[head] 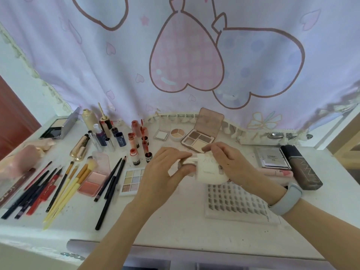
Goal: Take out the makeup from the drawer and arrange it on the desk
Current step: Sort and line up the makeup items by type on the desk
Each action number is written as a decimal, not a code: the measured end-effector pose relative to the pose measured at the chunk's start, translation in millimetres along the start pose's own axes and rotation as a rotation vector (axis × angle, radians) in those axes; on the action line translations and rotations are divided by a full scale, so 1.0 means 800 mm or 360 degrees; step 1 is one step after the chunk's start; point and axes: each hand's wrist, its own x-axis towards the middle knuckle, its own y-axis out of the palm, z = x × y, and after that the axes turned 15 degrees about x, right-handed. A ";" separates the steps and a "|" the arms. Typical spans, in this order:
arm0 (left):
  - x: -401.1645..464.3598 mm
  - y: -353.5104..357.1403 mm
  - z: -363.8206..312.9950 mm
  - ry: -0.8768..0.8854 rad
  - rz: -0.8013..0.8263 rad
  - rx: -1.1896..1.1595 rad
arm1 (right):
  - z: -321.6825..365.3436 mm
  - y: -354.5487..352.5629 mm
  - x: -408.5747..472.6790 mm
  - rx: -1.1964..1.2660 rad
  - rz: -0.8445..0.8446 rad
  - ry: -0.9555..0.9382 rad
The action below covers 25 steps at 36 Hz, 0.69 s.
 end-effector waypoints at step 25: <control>-0.012 0.006 -0.005 -0.0079 0.0450 -0.0422 | -0.001 -0.006 -0.003 0.0168 -0.0002 0.0204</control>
